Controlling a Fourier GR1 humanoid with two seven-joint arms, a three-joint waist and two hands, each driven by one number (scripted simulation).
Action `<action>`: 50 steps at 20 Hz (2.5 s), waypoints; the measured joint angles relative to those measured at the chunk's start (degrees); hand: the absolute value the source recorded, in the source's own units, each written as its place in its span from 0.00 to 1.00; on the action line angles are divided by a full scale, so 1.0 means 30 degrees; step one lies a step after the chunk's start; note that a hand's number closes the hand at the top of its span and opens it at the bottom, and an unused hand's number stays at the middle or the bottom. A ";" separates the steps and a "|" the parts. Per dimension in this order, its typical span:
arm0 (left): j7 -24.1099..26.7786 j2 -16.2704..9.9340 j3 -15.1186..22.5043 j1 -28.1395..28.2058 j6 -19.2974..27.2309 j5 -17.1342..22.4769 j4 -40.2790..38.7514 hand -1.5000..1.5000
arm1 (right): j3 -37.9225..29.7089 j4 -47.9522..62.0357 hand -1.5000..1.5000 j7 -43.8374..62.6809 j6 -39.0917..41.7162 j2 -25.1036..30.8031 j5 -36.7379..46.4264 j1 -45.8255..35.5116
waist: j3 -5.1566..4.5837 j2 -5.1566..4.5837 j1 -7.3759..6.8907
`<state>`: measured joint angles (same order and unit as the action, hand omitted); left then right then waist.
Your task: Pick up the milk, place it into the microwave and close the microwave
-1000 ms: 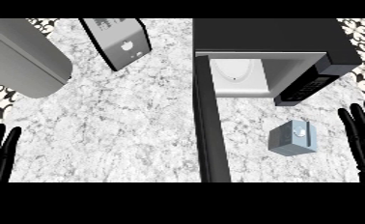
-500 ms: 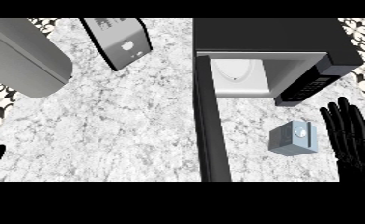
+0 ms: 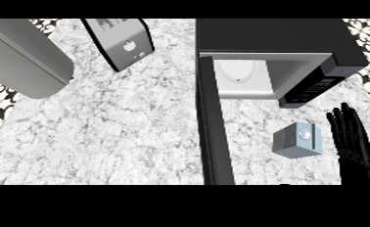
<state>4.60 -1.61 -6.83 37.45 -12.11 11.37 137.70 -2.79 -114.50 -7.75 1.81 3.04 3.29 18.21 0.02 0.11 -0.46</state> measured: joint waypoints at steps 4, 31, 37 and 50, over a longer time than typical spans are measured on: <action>0.0069 0.0204 -0.0148 0.0215 -0.0342 0.0123 0.0000 0.00 | -0.1068 0.2233 0.00 -0.1370 -0.0034 0.0119 -0.0224 -0.0400 | 0.0003 -0.0008 -0.0005; 0.0335 0.0300 -0.2098 0.0803 -0.2061 0.1331 -0.0259 0.00 | -0.4106 1.6887 0.00 -1.0726 0.0437 0.1724 0.0468 -0.4682 | 0.0004 -0.0020 -0.0088; 0.0827 0.0415 -0.2224 0.1663 -0.2556 0.1572 -0.0258 0.00 | -0.4572 2.1071 1.00 -1.3054 0.0214 0.2213 0.0844 -0.6621 | 0.0014 -0.0029 -0.0193; 0.1456 0.0441 -0.2323 0.2153 -0.2768 0.1883 -0.0390 0.00 | -0.4707 2.5647 1.00 -1.6965 0.0113 0.3141 0.1472 -0.9786 | -0.0017 -0.0010 -0.0210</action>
<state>8.97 -0.29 -13.80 43.91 -20.41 17.02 136.53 -16.91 -37.56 -58.64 2.15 12.46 7.71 -11.15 -0.03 0.08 -1.08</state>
